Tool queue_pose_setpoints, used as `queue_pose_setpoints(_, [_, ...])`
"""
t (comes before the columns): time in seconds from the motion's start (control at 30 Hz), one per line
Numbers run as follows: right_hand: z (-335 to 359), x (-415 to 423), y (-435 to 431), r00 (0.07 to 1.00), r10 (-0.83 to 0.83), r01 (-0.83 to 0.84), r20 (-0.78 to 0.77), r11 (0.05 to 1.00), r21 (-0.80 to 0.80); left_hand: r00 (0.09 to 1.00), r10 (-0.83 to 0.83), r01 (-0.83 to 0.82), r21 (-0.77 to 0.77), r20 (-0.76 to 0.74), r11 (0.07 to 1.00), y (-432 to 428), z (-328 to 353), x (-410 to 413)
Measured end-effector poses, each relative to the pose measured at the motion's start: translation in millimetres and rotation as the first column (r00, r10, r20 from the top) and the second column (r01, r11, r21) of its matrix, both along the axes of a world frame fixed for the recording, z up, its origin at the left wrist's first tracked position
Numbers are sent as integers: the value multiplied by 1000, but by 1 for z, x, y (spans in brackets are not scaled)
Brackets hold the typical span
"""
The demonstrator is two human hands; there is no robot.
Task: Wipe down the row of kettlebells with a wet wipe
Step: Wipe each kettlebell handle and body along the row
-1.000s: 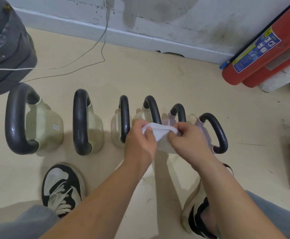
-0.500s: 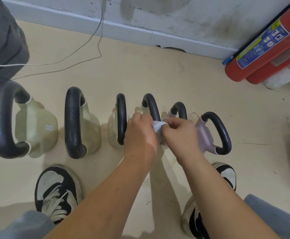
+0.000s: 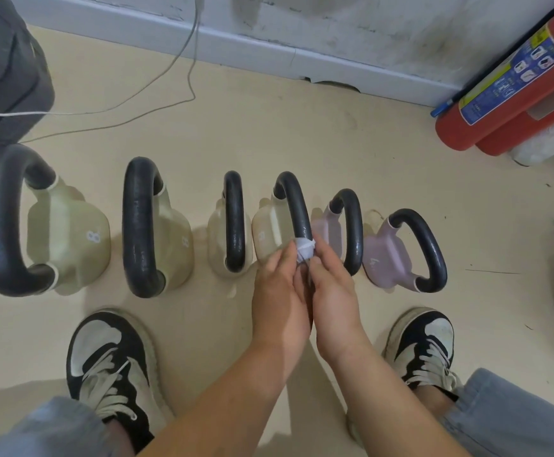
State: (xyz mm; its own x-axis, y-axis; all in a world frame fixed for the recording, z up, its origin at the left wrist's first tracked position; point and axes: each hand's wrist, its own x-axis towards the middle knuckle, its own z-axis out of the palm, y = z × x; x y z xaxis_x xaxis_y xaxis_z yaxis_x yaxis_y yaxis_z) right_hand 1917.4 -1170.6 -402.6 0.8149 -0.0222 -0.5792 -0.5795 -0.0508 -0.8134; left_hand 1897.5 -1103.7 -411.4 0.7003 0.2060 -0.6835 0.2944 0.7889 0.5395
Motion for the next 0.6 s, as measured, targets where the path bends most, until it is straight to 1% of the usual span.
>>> queue_pose_setpoints(0.1, [-7, -16, 1, 1000, -13, 13, 15, 1000, -19, 996, 7, 6, 158, -87, 987, -1, -6, -5])
queue_pose_setpoints(0.13, [-8, -18, 0, 1000, -5, 6, 21, 1000, -17, 996, -3, 19, 166, -94, 986, -1, -7, -4])
queue_pose_setpoints(0.23, [-8, -20, -2, 999, 33, -33, 37, 999, 4, 997, -45, 51, 80, -69, 995, 4, -8, -3])
queue_pose_setpoints(0.27, [-10, -21, -2, 998, 59, -59, 39, 998, -4, 995, -66, 73, 92, -80, 993, 5, -10, -2])
queue_pose_setpoints(0.33, [-13, -23, -1, 994, 110, -110, 22, 993, -31, 979, -145, 177, 242, -143, 954, 8, -16, -1])
queue_pose_setpoints(0.37, [-15, -25, 0, 991, 134, -133, 7, 990, -49, 965, -189, 242, 339, -183, 909, 8, -18, 0])
queue_pose_setpoints(0.43, [-19, -29, 1, 985, 174, -175, -16, 982, -73, 941, -236, 329, 478, -244, 814, 8, -22, 0])
queue_pose_setpoints(0.5, [-22, -31, 1, 979, 198, -201, -39, 977, -72, 924, -286, 382, 589, -253, 713, 8, -27, -5])
queue_pose_setpoints(0.6, [-24, -28, -1, 981, 176, -178, -86, 984, -16, 881, -413, 416, 791, -229, 448, 7, -39, -13])
